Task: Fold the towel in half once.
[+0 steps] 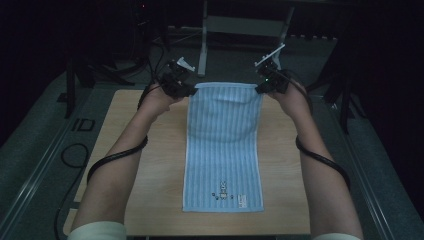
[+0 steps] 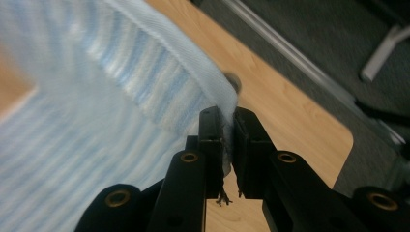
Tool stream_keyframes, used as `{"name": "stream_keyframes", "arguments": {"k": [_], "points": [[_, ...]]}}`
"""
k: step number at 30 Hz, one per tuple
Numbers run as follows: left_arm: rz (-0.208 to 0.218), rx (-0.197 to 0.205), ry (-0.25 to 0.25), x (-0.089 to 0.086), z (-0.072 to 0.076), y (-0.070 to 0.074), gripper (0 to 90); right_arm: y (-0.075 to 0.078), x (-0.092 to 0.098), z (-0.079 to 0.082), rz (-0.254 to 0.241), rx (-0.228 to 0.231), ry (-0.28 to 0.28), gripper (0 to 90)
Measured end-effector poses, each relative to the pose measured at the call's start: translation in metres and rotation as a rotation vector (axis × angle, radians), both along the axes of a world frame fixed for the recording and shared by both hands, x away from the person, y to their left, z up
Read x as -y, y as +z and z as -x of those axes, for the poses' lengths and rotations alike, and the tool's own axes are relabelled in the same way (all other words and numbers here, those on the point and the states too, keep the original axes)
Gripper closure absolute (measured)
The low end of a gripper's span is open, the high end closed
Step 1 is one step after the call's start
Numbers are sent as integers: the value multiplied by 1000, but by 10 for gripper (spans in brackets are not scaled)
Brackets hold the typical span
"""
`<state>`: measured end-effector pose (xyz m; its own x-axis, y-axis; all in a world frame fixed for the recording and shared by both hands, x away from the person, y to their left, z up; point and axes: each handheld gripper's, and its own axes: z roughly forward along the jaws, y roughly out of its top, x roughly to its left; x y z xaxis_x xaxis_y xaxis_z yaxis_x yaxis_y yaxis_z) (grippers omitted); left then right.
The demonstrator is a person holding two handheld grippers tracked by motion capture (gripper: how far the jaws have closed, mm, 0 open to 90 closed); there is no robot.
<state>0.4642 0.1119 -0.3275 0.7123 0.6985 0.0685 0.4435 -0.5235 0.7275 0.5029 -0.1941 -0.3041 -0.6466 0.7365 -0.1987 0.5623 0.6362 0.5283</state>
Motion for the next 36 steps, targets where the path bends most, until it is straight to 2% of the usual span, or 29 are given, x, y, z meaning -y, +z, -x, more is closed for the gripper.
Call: {"name": "stream_keyframes", "arguments": {"k": [1, 2, 3, 4, 5, 6, 7, 8, 9, 10, 11, 12, 13, 14, 15, 18, 19, 20, 21, 24, 25, 26, 27, 28, 29, 31, 34, 35, 36], "points": [[0, 0, 0, 0, 0, 0, 842, 0, 0, 0, 0, 0, 0, 824], [14, -3, -12, -4, 11, -1, 842, 6, 0, 7, 3, 11, 18, 822], [-11, -11, -31, -6, 24, -9, 841, 8, 2, 29, 10, 20, 68, 822], [-11, -11, -31, -6, 24, -9, 841, 8, 2, 29, 10, 20, 68, 822], [-26, -38, -52, -10, 38, -22, 841, -2, 5, 45, 17, 10, 88, 822], [-26, -38, -52, -10, 38, -22, 841, -2, 5, 45, 17, 10, 88, 822], [-16, -59, -84, -15, 52, -38, 841, -19, 7, 63, 35, -9, 127, 822], [-16, -59, -84, -15, 52, -38, 841, -19, 7, 63, 35, -9, 127, 822], [-4, -78, -108, -17, 67, -52, 841, -36, 10, 80, 31, -25, 161, 821], [-4, -78, -108, -17, 67, -52, 841, -36, 10, 80, 31, -25, 161, 821], [-9, -94, -132, -16, 82, -66, 841, -54, 12, 96, 47, -40, 192, 819], [-9, -94, -132, -16, 82, -66, 840, -54, 12, 96, 47, -40, 192, 819], [-24, -104, -176, -13, 97, -79, 840, -70, 14, 110, 66, -47, 198, 819], [-24, -104, -176, -13, 97, -79, 840, -70, 14, 110, 66, -47, 198, 819], [-13, -117, -202, -10, 112, -90, 840, -84, 15, 123, 87, -64, 218, 819], [-25, -125, -231, -7, 126, -102, 839, -95, 19, 136, 74, -69, 226, 818], [-10, -147, -252, -8, 137, -113, 840, -106, 24, 150, 47, -87, 237, 818], [-10, -147, -252, -8, 137, -113, 840, -106, 24, 150, 47, -87, 237, 818], [-8, -161, -256, -7, 149, -123, 839, -119, 28, 163, 25, -111, 242, 815], [-16, -178, -283, -5, 159, -133, 837, -132, 30, 175, 35, -117, 238, 815], [-31, -194, -307, -2, 169, -142, 837, -147, 31, 185, 27, -152, 255, 814], [-31, -194, -307, -2, 169, -142, 836, -147, 31, 185, 27, -152, 255, 814], [-61, -184, -305, 0, 176, -148, 836, -158, 34, 194, 11, -175, 244, 814], [-61, -184, -305, 0, 176, -148, 833, -158, 34, 194, 11, -175, 244, 814], [-59, -199, -318, 0, 181, -152, 833, -168, 36, 201, 12, -199, 260, 810], [-47, -214, -319, 0, 185, -158, 833, -173, 41, 207, -18, -218, 251, 809], [-52, -226, -317, 0, 189, -164, 816, -177, 44, 215, -26, -225, 259, 797], [-53, -262, -328, 1, 193, -170, 793, -181, 46, 222, -44, -238, 255, 786], [-53, -262, -328, 1, 193, -170, 777, -181, 46, 222, -44, -238, 255, 786]]}}
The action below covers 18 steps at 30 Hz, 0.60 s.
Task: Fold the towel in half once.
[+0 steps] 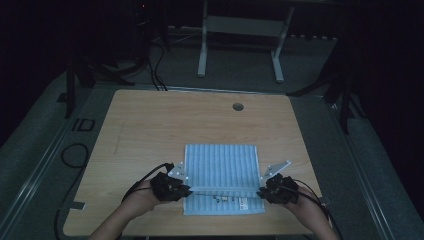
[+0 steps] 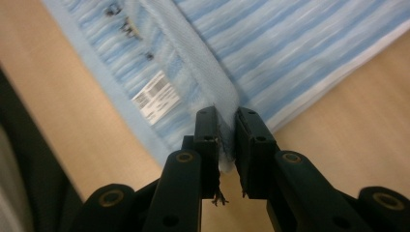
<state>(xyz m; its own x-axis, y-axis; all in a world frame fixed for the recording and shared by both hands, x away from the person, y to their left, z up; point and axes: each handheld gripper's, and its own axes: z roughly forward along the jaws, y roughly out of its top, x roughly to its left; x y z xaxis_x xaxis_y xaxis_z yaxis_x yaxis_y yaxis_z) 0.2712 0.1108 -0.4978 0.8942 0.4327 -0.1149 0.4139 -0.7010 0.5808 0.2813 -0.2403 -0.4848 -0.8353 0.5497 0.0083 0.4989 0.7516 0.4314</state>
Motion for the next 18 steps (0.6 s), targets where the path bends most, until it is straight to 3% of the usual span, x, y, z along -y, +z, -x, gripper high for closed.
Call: {"name": "stream_keyframes", "arguments": {"k": [1, 2, 3, 6, 7, 11, 14, 18], "points": [[-11, -32, -20, 2, 5, -6, 733, -6, 1, 7, 7, -12, -3, 771], [-11, -32, -20, 2, 5, -6, 721, -6, 1, 7, 7, -12, -3, 771], [-22, -74, -63, 5, 12, -12, 694, -13, 2, 14, 1, -51, 8, 722], [-32, -95, -97, 7, 18, -15, 637, -16, 3, 21, 14, -65, 15, 670], [-31, -106, -109, 7, 21, -15, 619, -15, 7, 25, -13, -84, 6, 620], [-22, -97, -95, 5, 21, -10, 602, -3, 16, 26, -50, -55, -23, 555], [-21, -90, -73, 3, 17, -8, 576, 3, 20, 24, -51, -33, -44, 540], [-40, -86, -31, 0, 5, -4, 525, 9, 25, 8, -38, -16, -59, 540]]}}
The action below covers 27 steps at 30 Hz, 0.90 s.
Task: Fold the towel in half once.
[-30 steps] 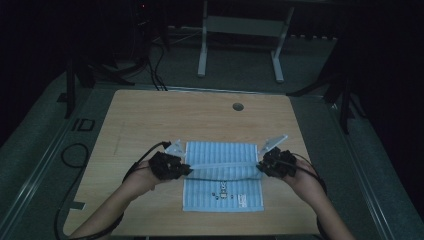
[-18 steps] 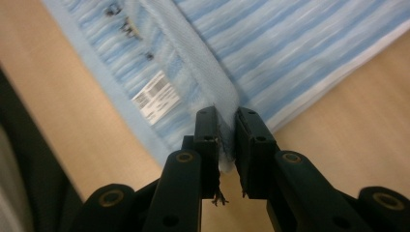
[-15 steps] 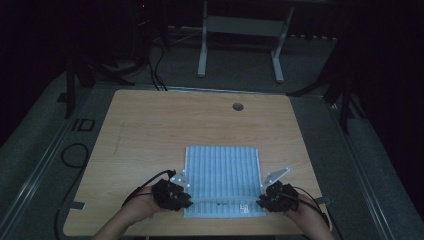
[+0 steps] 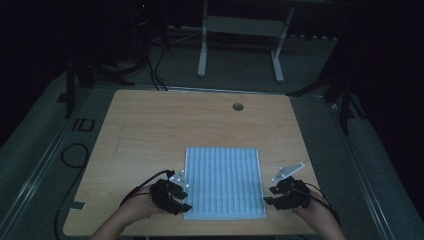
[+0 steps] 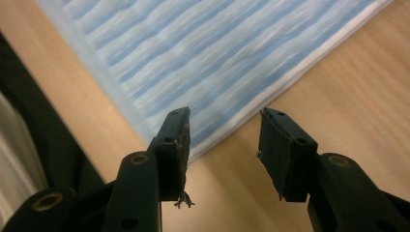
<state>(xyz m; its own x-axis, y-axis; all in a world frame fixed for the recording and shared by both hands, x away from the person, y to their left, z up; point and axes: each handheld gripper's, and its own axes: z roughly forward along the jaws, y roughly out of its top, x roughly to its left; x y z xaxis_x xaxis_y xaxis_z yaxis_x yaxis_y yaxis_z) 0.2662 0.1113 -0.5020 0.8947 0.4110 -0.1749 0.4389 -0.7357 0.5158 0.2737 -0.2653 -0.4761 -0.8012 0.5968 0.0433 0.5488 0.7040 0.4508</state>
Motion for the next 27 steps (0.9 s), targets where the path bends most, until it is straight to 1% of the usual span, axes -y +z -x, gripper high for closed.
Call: {"name": "stream_keyframes", "arguments": {"k": [2, 4, 5, 6, 7, 8, 9, 10, 11, 12, 13, 14, 15, 16, 17, 18, 19, 20, 21, 22, 23, 24, 25, 26, 27], "points": [[-17, 7, 12, -1, -6, 2, 470, 0, -1, -11, 10, -2, -4, 540], [-44, 20, 44, -3, -14, 4, 466, -2, -3, -24, 24, -12, -3, 539], [-55, 28, 51, -5, -19, 5, 442, -3, -4, -31, 32, -15, -5, 533], [-59, 29, 65, -6, -23, 6, 437, -5, -6, -37, 36, -22, -3, 527], [-59, 29, 65, -6, -23, 6, 437, -5, -6, -37, 36, -22, -3, 527], [-69, 32, 80, -9, -33, 9, 436, -8, -11, -58, 66, -37, -6, 517], [-70, 34, 82, -10, -35, 10, 436, -8, -11, -58, 66, -37, -6, 517], [-82, 35, 102, -13, -45, 13, 436, -9, -13, -70, 76, -43, -11, 515], [-82, 35, 102, -13, -45, 13, 435, -9, -13, -70, 76, -43, -11, 515], [-85, 39, 114, -14, -52, 16, 434, -8, -16, -84, 97, -52, -21, 507], [-93, 34, 124, -16, -59, 17, 434, -8, -16, -84, 97, -52, -21, 507], [-100, 36, 137, -17, -65, 18, 415, -6, -18, -98, 102, -56, -32, 494], [-108, 42, 148, -18, -71, 19, 415, -6, -18, -98, 102, -56, -32, 494], [-112, 40, 155, -19, -77, 19, 414, -4, -21, -111, 108, -68, -51, 473], [-113, 39, 163, -20, -81, 19, 414, -4, -21, -111, 108, -68, -51, 473], [-117, 43, 178, -19, -88, 19, 395, -3, -23, -123, 113, -71, -67, 459], [-125, 44, 182, -19, -93, 18, 395, -3, -23, -123, 113, -71, -67, 459], [-130, 42, 199, -17, -103, 17, 392, -2, -25, -135, 124, -79, -77, 439], [-130, 42, 199, -17, -103, 17, 391, -2, -25, -135, 124, -79, -77, 439], [-135, 41, 212, -14, -114, 15, 386, -1, -27, -147, 130, -87, -96, 425], [-135, 41, 212, -14, -114, 15, 385, -1, -27, -147, 130, -87, -96, 425], [-162, 46, 225, -9, -127, 13, 385, -1, -30, -159, 135, -120, -129, 411], [-162, 46, 225, -9, -127, 13, 385, -1, -30, -159, 135, -120, -129, 411], [-171, 43, 238, -5, -137, 12, 385, 0, -32, -170, 146, -134, -160, 422], [-171, 43, 238, -5, -137, 12, 385, 0, -32, -170, 146, -134, -160, 422]]}}
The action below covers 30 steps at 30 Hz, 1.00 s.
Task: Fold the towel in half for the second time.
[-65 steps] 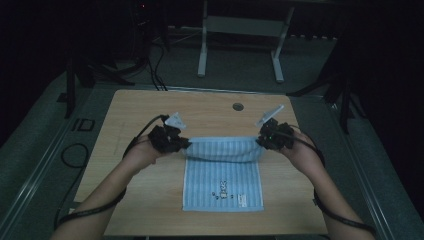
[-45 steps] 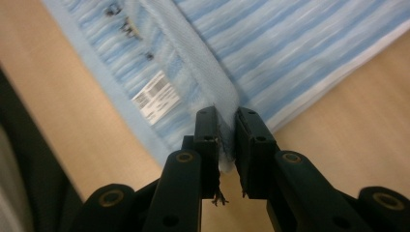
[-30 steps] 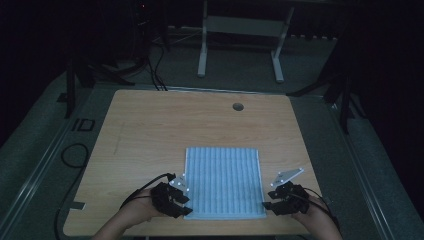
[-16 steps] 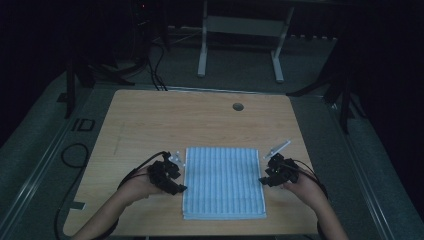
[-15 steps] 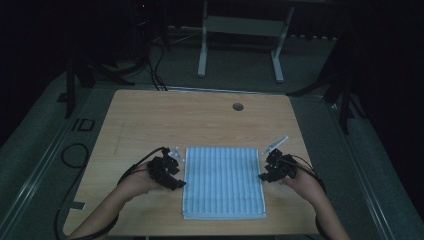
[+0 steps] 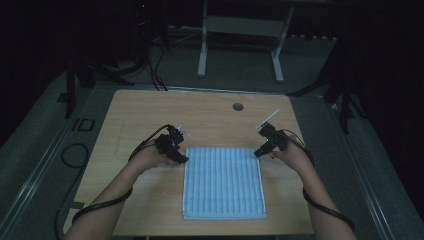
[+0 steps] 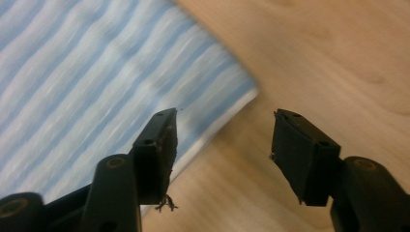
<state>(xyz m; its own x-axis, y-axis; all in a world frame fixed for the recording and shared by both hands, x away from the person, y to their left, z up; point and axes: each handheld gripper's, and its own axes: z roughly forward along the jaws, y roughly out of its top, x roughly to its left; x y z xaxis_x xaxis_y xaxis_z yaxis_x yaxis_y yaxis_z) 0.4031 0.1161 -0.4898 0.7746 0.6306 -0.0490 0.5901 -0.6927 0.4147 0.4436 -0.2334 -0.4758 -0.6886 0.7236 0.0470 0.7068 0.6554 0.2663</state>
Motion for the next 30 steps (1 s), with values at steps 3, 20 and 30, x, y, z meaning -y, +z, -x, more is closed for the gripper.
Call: {"name": "stream_keyframes", "arguments": {"k": [3, 20, 30], "points": [[-6, -14, 2, 6, -15, -2, 385, 0, -3, -10, -6, -24, -24, 449], [10, -76, 36, 12, -57, -33, 442, -40, -23, -40, 94, -101, -47, 580], [55, -56, 11, 17, -54, -32, 855, -36, -34, -36, 107, -72, 1, 830]]}}
